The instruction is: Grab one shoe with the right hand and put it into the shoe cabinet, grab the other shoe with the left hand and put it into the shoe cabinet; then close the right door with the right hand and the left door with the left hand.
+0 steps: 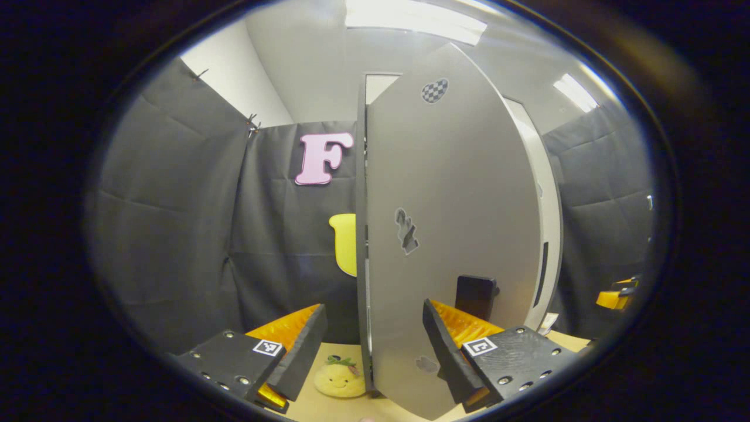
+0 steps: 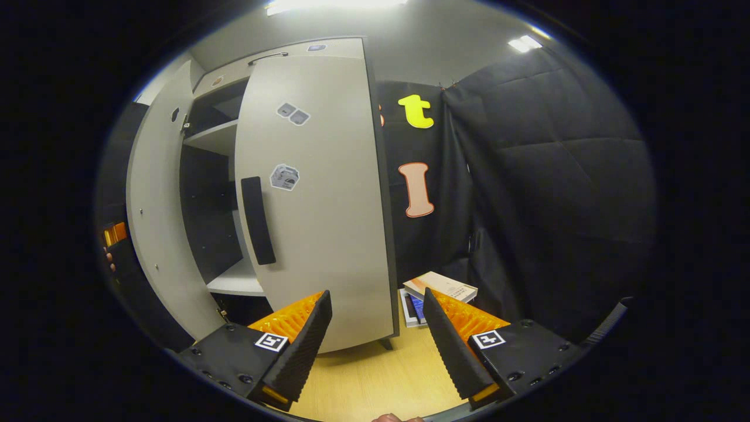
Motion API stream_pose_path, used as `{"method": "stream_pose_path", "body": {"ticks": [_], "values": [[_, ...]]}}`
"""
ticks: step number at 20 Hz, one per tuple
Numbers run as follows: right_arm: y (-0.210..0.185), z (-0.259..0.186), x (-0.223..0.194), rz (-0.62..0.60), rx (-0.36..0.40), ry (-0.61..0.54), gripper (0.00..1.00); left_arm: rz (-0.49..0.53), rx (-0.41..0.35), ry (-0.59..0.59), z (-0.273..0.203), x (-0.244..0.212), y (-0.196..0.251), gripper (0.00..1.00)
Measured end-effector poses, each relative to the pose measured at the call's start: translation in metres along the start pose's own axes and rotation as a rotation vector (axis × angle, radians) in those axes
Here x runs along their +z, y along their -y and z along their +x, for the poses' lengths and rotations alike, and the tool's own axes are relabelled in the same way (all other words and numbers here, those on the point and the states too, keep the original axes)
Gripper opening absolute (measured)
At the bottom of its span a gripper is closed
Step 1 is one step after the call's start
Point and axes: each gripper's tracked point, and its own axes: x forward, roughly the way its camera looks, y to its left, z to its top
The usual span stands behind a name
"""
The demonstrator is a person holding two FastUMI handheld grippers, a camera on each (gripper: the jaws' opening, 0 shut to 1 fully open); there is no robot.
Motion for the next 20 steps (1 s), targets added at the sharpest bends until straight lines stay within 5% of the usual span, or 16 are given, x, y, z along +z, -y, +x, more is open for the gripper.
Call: {"method": "stream_pose_path", "body": {"ticks": [1,6,10,14,20], "values": [[0.009,0.001,-0.002,-0.008,-0.018,-0.008,0.92,-0.002,-0.005,-0.007,0.006,-0.003,0.008,0.96],[0.045,0.007,-0.006,-0.002,-0.054,-0.054,0.98,-0.044,-0.054,-0.068,0.040,-0.025,0.065,0.93],[0.083,0.012,0.002,0.032,-0.106,-0.062,0.98,-0.032,0.069,-0.079,0.056,-0.031,0.081,0.93],[0.120,0.032,0.006,0.065,-0.132,-0.063,0.98,-0.044,0.108,-0.058,0.054,-0.031,0.081,0.93],[0.129,0.089,0.015,0.118,-0.052,-0.058,0.98,-0.112,0.175,-0.048,0.027,-0.029,0.082,0.95]]}}
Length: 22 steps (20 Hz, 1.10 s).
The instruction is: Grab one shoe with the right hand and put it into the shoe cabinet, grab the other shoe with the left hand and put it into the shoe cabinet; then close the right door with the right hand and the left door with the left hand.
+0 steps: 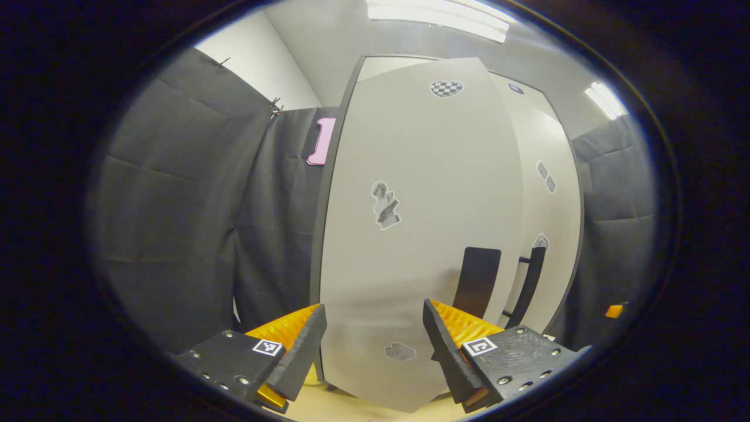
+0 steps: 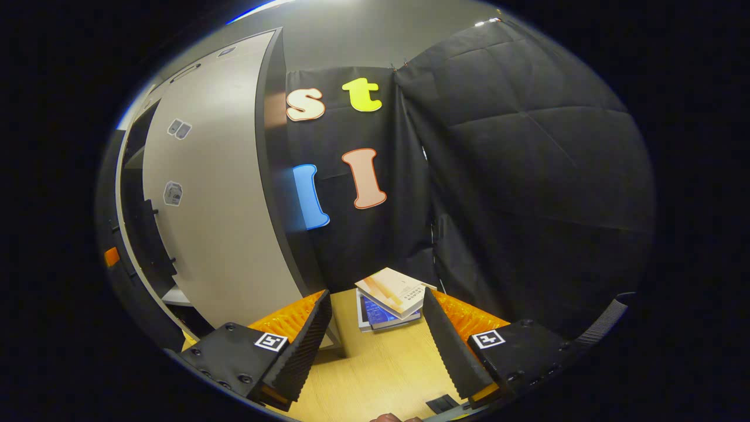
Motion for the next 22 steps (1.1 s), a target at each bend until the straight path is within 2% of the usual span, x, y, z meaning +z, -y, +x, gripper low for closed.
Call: {"method": "stream_pose_path", "body": {"ticks": [5,7,10,11,14,18,22], "values": [[-0.023,0.023,-0.007,0.006,0.152,-0.032,0.98,0.053,0.141,0.031,-0.045,0.007,-0.020,0.92],[-0.021,0.024,-0.017,-0.015,0.174,-0.052,0.98,0.068,0.189,0.066,-0.053,0.018,-0.025,0.92],[-0.018,0.023,-0.026,-0.026,0.184,-0.073,0.98,0.096,0.210,0.056,-0.057,0.022,-0.026,0.93],[-0.018,0.024,-0.026,-0.018,0.186,-0.072,0.98,0.106,0.211,0.058,-0.059,0.025,-0.026,0.96],[-0.016,0.025,-0.026,-0.007,0.176,-0.059,0.98,0.113,0.192,0.084,-0.063,0.031,-0.023,0.93],[-0.023,0.018,-0.018,-0.011,0.174,-0.016,0.98,0.062,0.127,0.047,-0.065,0.020,-0.005,0.94],[-0.041,0.008,-0.017,-0.029,0.192,0.015,0.98,0.086,0.089,0.024,-0.071,0.015,-0.003,0.93]]}}
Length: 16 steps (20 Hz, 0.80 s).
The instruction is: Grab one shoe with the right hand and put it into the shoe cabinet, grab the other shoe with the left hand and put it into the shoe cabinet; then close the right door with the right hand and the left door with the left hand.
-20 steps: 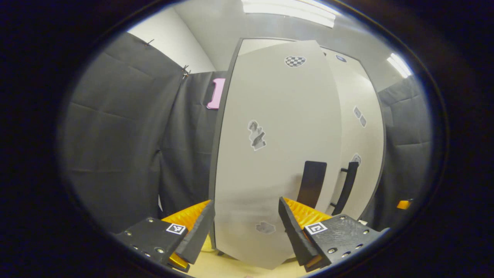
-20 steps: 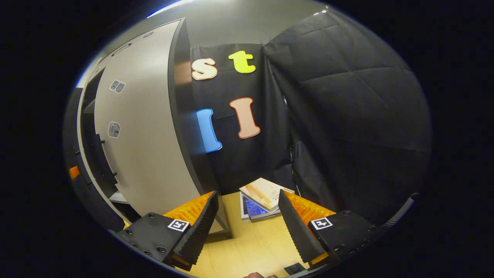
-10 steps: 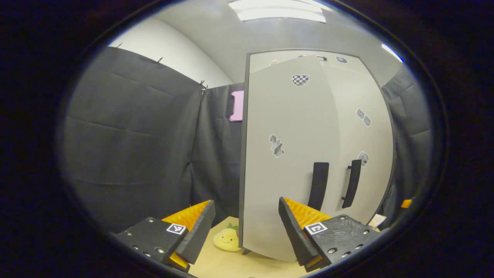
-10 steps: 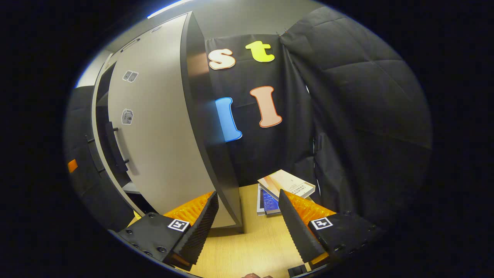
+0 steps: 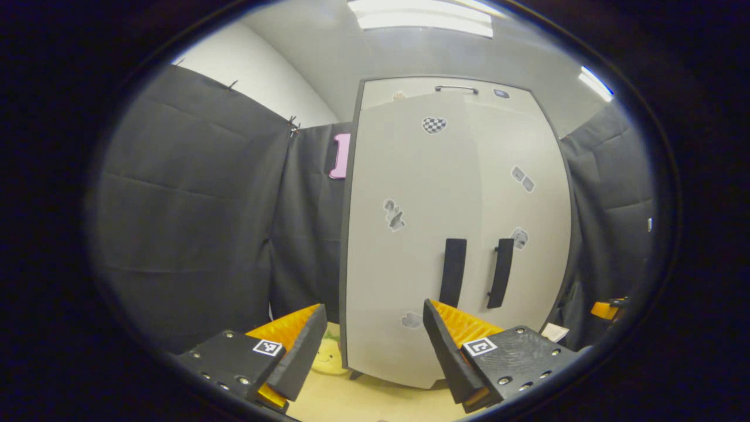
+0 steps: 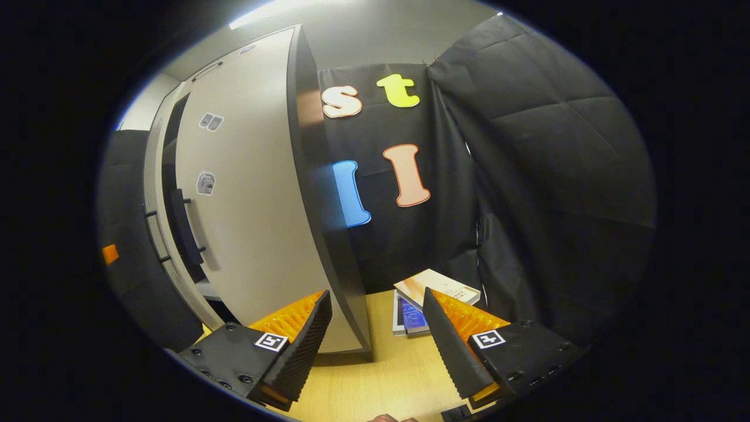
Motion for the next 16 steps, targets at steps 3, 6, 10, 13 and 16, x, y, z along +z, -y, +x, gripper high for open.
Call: {"method": "stream_pose_path", "body": {"ticks": [3,6,10,13,16], "values": [[-0.026,-0.007,-0.002,-0.011,0.029,0.016,0.98,0.004,-0.045,-0.001,-0.004,0.000,0.005,0.93],[-0.053,-0.016,-0.014,-0.060,0.062,-0.007,0.98,0.017,-0.085,0.003,-0.006,-0.002,0.005,0.93],[-0.087,-0.036,-0.018,-0.093,0.097,-0.013,0.98,-0.014,-0.134,0.005,-0.011,-0.009,0.004,0.95],[-0.107,-0.050,-0.025,-0.111,0.097,-0.023,0.98,-0.027,-0.172,-0.016,-0.018,-0.017,-0.005,0.93],[-0.122,-0.062,-0.031,-0.114,0.094,-0.010,0.98,-0.054,-0.186,-0.005,-0.027,-0.021,-0.023,0.95]]}}
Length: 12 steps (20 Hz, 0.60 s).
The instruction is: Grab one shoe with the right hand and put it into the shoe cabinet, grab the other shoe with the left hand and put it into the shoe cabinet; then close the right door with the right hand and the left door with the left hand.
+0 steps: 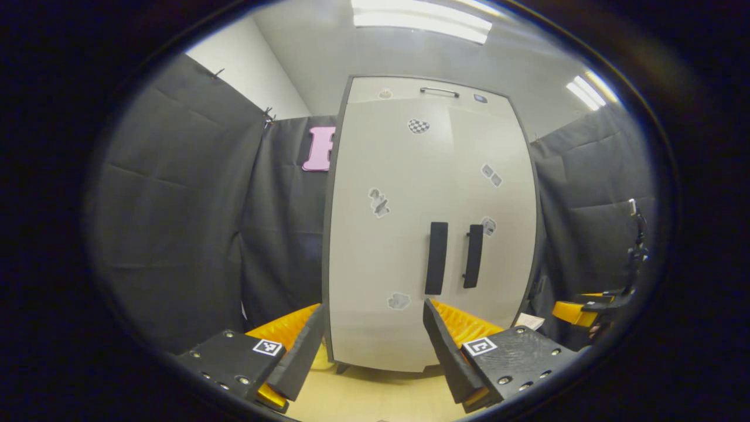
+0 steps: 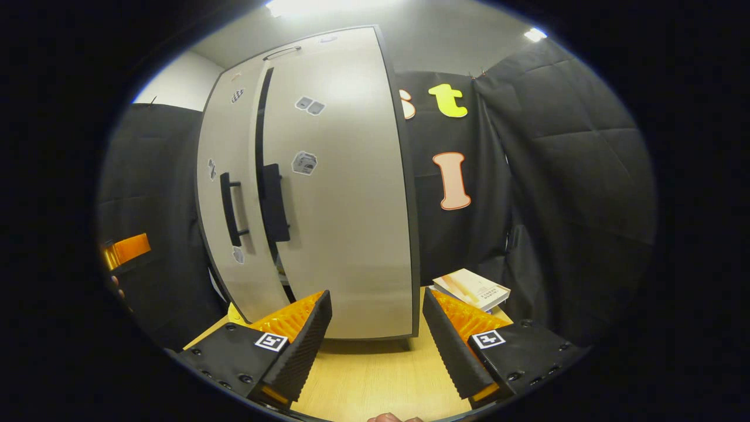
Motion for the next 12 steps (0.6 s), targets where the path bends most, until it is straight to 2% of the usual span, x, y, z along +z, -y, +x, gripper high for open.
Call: {"method": "stream_pose_path", "body": {"ticks": [3,9,12], "values": [[-0.015,-0.011,-0.007,0.006,0.011,-0.008,0.98,-0.054,0.000,-0.003,-0.012,-0.008,-0.017,0.95],[-0.022,-0.034,-0.027,-0.006,0.004,-0.057,0.98,-0.072,0.023,-0.083,-0.029,-0.048,-0.049,0.93],[-0.018,-0.041,-0.033,-0.015,-0.021,-0.066,0.98,-0.054,0.021,-0.107,-0.031,-0.064,-0.051,0.97]]}}
